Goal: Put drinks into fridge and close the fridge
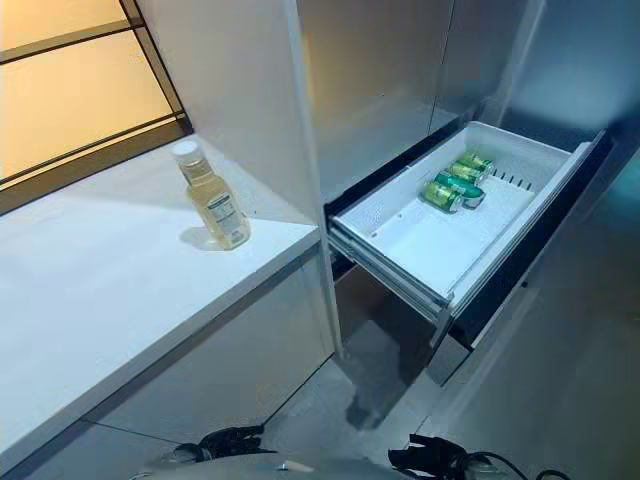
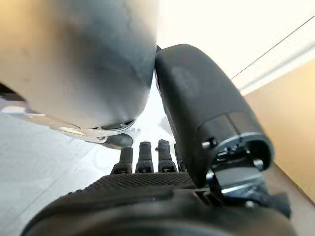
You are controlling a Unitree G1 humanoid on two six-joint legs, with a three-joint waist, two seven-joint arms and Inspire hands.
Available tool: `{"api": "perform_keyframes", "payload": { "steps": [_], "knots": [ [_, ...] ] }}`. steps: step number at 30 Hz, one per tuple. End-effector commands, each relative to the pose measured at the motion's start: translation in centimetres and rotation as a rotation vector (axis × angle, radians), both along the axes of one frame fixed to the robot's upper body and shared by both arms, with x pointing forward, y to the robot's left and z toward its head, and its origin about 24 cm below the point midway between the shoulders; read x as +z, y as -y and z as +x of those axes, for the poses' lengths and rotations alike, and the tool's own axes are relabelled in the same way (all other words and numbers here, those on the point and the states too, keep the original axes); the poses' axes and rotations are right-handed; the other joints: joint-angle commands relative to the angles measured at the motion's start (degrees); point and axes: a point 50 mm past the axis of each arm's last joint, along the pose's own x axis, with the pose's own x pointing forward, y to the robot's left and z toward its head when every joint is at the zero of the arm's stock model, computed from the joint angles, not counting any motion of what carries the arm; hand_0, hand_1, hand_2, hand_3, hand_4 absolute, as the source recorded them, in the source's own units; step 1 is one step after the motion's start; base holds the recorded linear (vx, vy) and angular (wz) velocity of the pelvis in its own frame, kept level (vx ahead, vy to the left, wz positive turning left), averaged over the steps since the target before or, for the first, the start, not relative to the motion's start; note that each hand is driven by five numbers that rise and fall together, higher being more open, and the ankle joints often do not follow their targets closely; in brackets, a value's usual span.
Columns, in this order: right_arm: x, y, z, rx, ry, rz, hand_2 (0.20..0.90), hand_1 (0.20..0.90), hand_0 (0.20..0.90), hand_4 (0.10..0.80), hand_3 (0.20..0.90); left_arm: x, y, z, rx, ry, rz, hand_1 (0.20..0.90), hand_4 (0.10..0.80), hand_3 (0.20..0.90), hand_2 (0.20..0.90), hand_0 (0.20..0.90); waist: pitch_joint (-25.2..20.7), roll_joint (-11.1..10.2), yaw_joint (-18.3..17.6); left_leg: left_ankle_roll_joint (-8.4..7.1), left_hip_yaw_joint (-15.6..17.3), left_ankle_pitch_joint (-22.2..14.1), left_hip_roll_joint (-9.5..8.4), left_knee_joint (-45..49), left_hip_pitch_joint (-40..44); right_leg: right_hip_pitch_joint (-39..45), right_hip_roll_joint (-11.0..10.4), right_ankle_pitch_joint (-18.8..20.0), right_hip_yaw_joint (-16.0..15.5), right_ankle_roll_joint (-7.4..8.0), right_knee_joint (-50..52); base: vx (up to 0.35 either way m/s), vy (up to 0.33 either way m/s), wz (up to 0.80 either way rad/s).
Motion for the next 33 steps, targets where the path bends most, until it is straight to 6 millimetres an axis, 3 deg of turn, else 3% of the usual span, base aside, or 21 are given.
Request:
{"api": "perform_keyframes", "payload": {
  "steps": [1,5,11,15,18,19,22,23,25,26,28,33],
  "knots": [
    [-0.1,-0.9,0.3,0.04,0.01,0.031,0.9,0.9,0.9,0.8,0.9,0.0,-0.2,0.4,0.044,0.032,0.002,0.9,0.8,0.9,0.9,0.9,0.7,-1.5,0.1,2.36,2.6,-6.3,-3.14,3.3,-1.0,-1.3,-0.3,0.2,2.4,3.78,0.6,0.0,0.0,0.0],
    [-0.2,-1.1,0.2,0.043,0.005,0.033,0.9,0.9,0.9,0.8,0.9,0.2,-0.4,0.7,0.039,0.068,0.02,0.9,0.8,0.9,0.9,0.9,0.5,-1.6,0.2,2.43,2.6,-6.3,-3.2,2.9,-0.7,-1.2,-0.3,0.2,2.4,3.85,0.4,0.0,0.0,0.0],
    [0.0,-0.7,0.6,0.064,0.002,0.019,0.9,0.9,0.9,0.8,0.9,1.6,0.0,4.1,-0.119,0.249,0.021,0.9,0.8,0.9,0.9,0.9,0.4,-1.3,-0.2,2.27,3.3,-6.2,-3.01,2.5,-0.5,-1.5,-0.2,0.4,2.8,4.09,0.3,-0.004,0.003,-0.01],
    [0.3,-0.3,1.2,0.076,0.013,0.011,0.9,0.9,0.9,0.8,0.9,3.5,1.1,7.3,-0.271,0.36,-0.075,0.9,0.8,0.9,0.9,0.9,0.9,-0.9,-0.6,2.23,3.5,-6.0,-2.96,2.4,-0.5,-1.8,-0.1,0.6,3.2,4.25,0.5,-0.036,0.027,-0.08],
    [0.6,0.3,1.8,0.098,0.022,-0.001,0.9,0.9,0.9,0.8,0.9,6.1,2.9,10.0,-0.418,0.393,-0.306,0.9,0.8,0.9,0.9,0.9,1.4,-0.2,-1.3,2.3,3.9,-5.7,-2.84,2.1,-0.7,-2.5,0.0,0.9,3.9,4.57,0.8,-0.046,0.041,-0.04],
    [0.6,0.3,1.8,0.098,0.022,-0.001,0.9,0.9,0.9,0.8,0.9,6.1,2.9,10.0,-0.418,0.393,-0.306,0.9,0.8,0.9,0.9,0.9,1.4,-0.2,-1.3,2.3,3.9,-5.7,-2.84,2.1,-0.7,-2.5,0.0,0.9,3.9,4.57,0.8,-0.029,0.034,-0.04],
    [0.8,0.6,2.2,0.107,0.023,-0.011,0.9,0.9,0.9,0.8,0.9,10.0,4.3,12.7,-0.453,0.465,-0.551,0.9,0.8,0.9,0.9,0.9,1.4,0.3,-1.4,2.45,3.8,-5.4,-2.85,1.5,-0.6,-2.8,0.1,1.3,4.6,4.83,0.8,-0.014,0.034,-0.06],
    [0.8,0.7,2.1,0.11,0.023,-0.015,0.9,0.9,0.9,0.8,0.9,12.9,5.5,14.5,-0.431,0.546,-0.696,0.9,0.8,0.9,0.9,0.9,1.4,0.4,-1.3,2.59,3.7,-5.4,-2.92,1.2,-0.4,-2.7,0.0,1.4,4.8,4.94,0.7,-0.007,0.025,-0.11],
    [0.7,0.7,2.0,0.107,0.023,-0.016,0.9,0.9,0.9,0.8,0.9,15.6,6.6,15.7,-0.415,0.633,-0.822,0.9,0.8,0.9,0.9,0.9,1.4,0.5,-1.2,2.77,3.5,-5.4,-2.99,0.9,-0.3,-2.7,0.0,1.5,4.9,4.98,0.6,-0.011,0.009,-0.1],
    [0.6,0.6,1.7,0.103,0.025,-0.017,0.9,0.9,0.9,0.8,0.9,18.4,7.8,16.4,-0.405,0.718,-0.952,0.9,0.8,0.9,0.9,0.9,1.3,0.4,-0.9,2.96,3.3,-5.6,-3.07,0.7,-0.2,-2.6,0.0,1.5,4.9,5.05,0.5,-0.01,-0.004,-0.06],
    [0.6,0.5,1.6,0.1,0.025,-0.016,0.9,0.9,0.9,0.8,0.9,20.5,8.5,16.7,-0.418,0.808,-1.025,0.9,0.8,0.9,0.9,0.9,1.3,0.4,-0.7,3.07,3.2,-5.7,-3.08,0.7,-0.1,-2.5,-0.1,1.5,5.0,5.1,0.4,-0.003,-0.005,-0.02],
    [0.1,-0.4,0.7,0.097,0.026,0.0,0.9,0.9,0.9,0.8,0.9,28.2,10.1,16.8,-0.462,1.14,-1.274,0.9,0.8,0.9,0.9,0.9,0.8,0.2,-0.2,3.54,2.5,-6.0,-3.28,-0.3,1.0,-1.7,-0.1,1.2,5.0,5.24,0.3,0.017,-0.013,0.04]
  ]
}}
